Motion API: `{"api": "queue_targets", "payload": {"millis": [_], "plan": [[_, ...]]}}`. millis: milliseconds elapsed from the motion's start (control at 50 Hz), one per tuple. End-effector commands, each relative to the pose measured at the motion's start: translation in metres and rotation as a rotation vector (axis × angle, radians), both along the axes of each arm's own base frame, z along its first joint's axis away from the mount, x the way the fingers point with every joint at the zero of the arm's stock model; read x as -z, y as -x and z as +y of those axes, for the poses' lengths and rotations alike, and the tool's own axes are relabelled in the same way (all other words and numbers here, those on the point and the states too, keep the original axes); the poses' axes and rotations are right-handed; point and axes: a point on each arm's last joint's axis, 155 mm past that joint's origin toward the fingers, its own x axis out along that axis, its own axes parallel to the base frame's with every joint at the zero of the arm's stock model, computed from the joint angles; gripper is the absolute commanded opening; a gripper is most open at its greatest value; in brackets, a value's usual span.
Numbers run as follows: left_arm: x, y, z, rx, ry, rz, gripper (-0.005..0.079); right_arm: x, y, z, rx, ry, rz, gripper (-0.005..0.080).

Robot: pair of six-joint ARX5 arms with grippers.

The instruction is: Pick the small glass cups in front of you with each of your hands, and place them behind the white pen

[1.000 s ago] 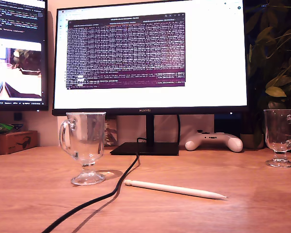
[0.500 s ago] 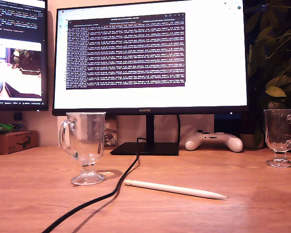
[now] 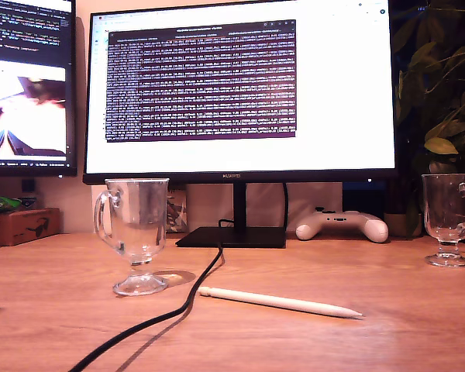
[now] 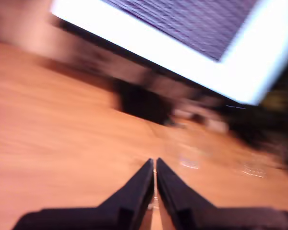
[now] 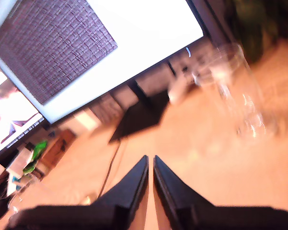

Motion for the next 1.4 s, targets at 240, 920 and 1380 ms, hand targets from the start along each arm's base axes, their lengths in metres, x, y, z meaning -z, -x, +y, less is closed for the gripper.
{"api": "queue_targets", "payload": {"millis": [240,920,1380], "plan": [[-0.021,0.009,-0.015,0.086,0.037,0.066,-0.0019,-0.045,0.005,-0.002,-0.01,0.117,0.093,-0.0011],[-0.011,-0.018,-0.016,0.202,-0.58,0.355,-0.0019,-0.04,-0.062,0.0,-0.153,0.447,0.532,0.0238],[0.024,-0.013,-0.038,0.331,-0.806,0.417,0.0123,0.01,-0.1,-0.014,-0.143,0.548,0.828,0.0289]]}}
